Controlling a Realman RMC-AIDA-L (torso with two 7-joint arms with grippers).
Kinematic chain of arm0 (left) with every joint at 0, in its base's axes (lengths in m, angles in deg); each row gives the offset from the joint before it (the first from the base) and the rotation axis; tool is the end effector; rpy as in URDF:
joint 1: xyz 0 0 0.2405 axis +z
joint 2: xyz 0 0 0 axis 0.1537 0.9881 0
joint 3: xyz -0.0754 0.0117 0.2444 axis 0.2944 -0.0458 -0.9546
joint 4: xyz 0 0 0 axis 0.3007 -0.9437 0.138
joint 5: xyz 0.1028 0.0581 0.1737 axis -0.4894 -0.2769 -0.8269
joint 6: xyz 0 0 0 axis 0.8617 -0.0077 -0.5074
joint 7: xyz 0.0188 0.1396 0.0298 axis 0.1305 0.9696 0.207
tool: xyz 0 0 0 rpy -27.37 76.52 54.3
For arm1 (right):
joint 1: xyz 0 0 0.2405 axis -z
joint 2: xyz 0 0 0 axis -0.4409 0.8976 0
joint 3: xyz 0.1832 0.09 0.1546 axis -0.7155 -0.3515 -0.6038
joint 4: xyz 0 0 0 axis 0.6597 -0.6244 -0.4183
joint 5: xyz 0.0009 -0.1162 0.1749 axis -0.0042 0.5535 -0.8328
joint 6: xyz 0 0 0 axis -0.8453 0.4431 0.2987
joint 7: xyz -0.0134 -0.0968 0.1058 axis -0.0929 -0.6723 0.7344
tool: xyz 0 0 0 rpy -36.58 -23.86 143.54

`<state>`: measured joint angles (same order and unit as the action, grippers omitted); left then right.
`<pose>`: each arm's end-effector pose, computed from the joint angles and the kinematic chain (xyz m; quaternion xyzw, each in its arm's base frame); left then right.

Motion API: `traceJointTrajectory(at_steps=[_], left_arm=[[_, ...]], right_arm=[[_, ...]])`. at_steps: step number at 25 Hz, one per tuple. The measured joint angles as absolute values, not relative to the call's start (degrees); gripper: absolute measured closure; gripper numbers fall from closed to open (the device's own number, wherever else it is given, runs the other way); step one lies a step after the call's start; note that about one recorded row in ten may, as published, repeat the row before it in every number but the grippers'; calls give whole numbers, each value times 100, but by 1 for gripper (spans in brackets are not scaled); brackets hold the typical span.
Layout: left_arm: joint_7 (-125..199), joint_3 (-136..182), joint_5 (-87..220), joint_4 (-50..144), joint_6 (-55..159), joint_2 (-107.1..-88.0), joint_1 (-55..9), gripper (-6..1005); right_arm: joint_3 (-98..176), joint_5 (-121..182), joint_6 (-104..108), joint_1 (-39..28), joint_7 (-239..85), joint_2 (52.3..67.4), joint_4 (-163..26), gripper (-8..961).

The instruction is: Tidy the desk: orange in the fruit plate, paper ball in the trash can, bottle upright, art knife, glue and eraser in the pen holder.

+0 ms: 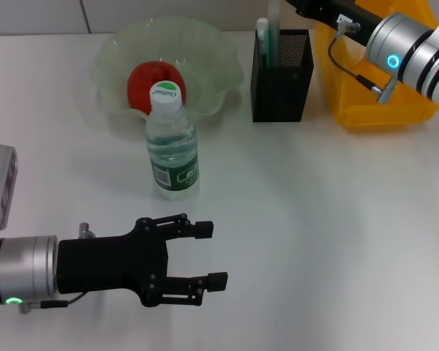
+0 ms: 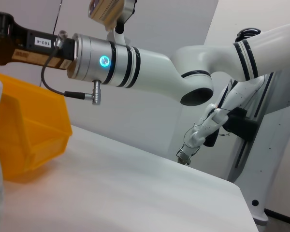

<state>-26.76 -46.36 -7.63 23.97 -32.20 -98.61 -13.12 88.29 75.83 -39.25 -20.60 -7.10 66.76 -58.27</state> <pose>-0.2712 0.2503 -0.0517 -0.9390 -0.1761 -0.2952 0.0088 0.2025 0.4443 -0.0339 -0.7721 0.3854 0.3891 0.3225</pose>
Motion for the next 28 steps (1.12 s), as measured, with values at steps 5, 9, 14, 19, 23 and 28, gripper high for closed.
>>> traceJointTrajectory(at_steps=[5, 9, 14, 19, 23, 28], left_arm=[[-2673, -4614, -763, 2381, -3234, -9848, -1322, 155], [-2671, -4567, -763, 2372, -3242, -9833, -1324, 155], [-2709, -4501, -720, 2371, -3287, -9782, -1328, 155], [-2724, -4347, -724, 2367, -3401, -9742, -1352, 155], [-2804, -4221, -737, 2293, -3646, -9653, -1367, 155], [-2965, -4241, -760, 2127, -3903, -9576, -1389, 155]], right_arm=[[8829, 7583, -4172, -1904, -570, 6649, -5742, 637], [8844, 7655, -5127, -1267, -94, 6535, -5127, 442], [8771, 8076, -6561, 7, 438, 6406, -3912, 317], [8238, 9058, -8660, 1094, -39, 6072, -3541, 236], [7542, 10986, -10007, 1325, -602, 5966, -3755, 218], [7466, 12373, -10452, 1153, -913, 6297, -3893, 200]])
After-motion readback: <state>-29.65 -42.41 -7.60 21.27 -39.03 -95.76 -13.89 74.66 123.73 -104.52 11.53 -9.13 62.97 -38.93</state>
